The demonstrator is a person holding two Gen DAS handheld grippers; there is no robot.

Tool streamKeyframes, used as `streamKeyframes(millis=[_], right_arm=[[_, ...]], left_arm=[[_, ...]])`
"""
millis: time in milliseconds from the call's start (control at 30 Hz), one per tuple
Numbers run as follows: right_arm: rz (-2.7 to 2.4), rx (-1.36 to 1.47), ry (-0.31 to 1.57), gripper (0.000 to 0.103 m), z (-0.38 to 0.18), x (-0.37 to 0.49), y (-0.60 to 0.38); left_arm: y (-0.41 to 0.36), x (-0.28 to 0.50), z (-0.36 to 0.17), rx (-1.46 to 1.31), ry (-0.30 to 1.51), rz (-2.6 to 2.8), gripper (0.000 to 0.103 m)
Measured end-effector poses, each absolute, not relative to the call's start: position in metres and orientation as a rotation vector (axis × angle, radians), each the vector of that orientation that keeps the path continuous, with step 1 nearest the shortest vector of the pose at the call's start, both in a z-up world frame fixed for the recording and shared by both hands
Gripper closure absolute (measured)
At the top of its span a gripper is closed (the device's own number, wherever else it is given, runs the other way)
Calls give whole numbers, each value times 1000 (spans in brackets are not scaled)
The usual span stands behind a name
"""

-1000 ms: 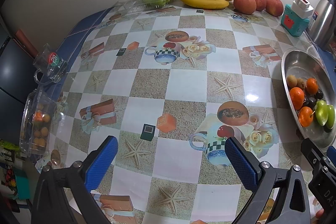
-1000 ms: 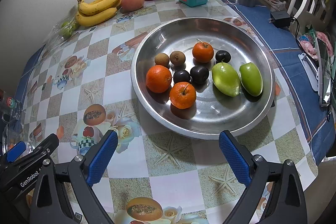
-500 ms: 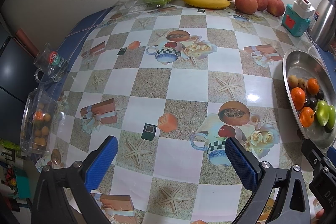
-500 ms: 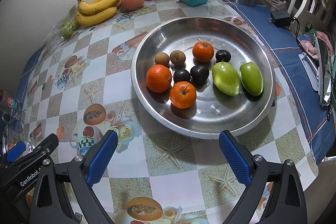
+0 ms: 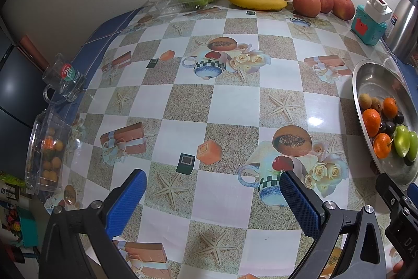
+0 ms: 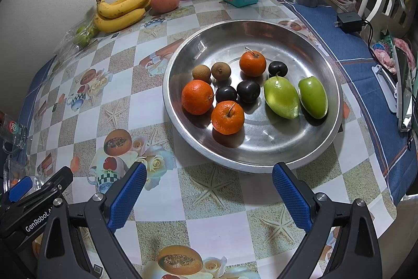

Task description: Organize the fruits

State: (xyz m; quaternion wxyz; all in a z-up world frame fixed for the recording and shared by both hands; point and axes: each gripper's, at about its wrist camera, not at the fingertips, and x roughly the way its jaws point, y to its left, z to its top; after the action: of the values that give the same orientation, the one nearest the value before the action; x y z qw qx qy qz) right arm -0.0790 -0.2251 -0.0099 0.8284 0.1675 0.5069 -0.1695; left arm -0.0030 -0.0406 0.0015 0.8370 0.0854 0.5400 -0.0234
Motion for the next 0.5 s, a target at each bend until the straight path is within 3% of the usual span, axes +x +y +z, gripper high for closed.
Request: streamKeyframes(millis=[500], right_arm=[[-358,357,1081,6,-11,-79,-226]], left_arm=[[-40,-2,2,181,1143,-51,0]])
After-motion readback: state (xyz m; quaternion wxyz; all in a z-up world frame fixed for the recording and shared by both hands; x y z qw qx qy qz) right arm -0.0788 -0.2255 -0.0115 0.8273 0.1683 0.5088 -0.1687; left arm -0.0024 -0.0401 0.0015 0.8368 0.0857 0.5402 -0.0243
